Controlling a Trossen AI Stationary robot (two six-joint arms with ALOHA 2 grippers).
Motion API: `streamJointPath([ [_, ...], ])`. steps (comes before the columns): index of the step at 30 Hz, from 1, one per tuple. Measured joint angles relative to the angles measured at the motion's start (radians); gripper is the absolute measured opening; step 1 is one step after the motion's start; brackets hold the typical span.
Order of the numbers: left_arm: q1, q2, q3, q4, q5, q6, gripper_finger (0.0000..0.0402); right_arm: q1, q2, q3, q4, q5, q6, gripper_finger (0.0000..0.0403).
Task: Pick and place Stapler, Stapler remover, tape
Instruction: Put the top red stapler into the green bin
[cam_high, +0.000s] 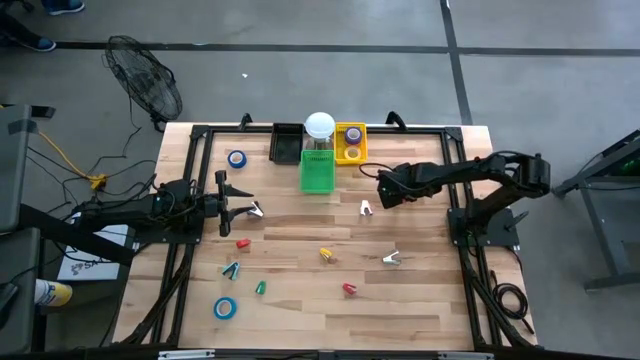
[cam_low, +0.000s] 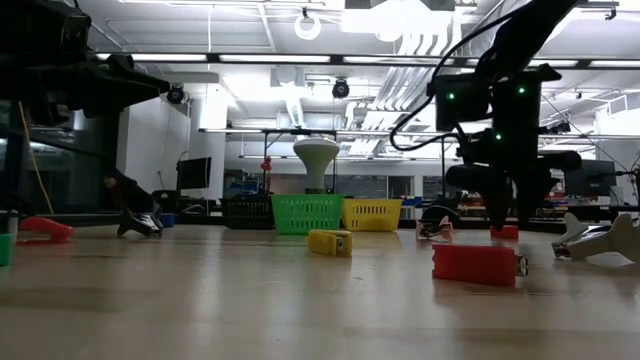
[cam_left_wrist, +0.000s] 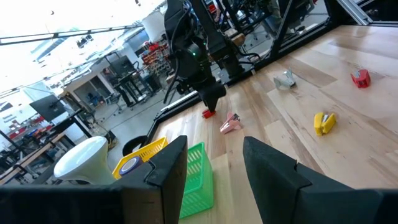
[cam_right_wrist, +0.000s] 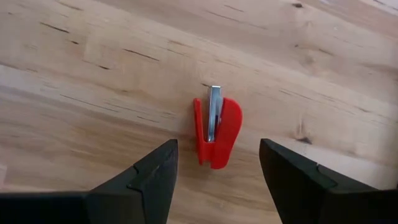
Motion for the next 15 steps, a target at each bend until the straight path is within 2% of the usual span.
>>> streamJointPath([
  [15, 0.0, 0.0, 0.0, 0.0, 0.0, 0.0, 0.0154, -0.003, 0.048, 0.001, 0.03, -0.02, 0.021, 0.0217],
])
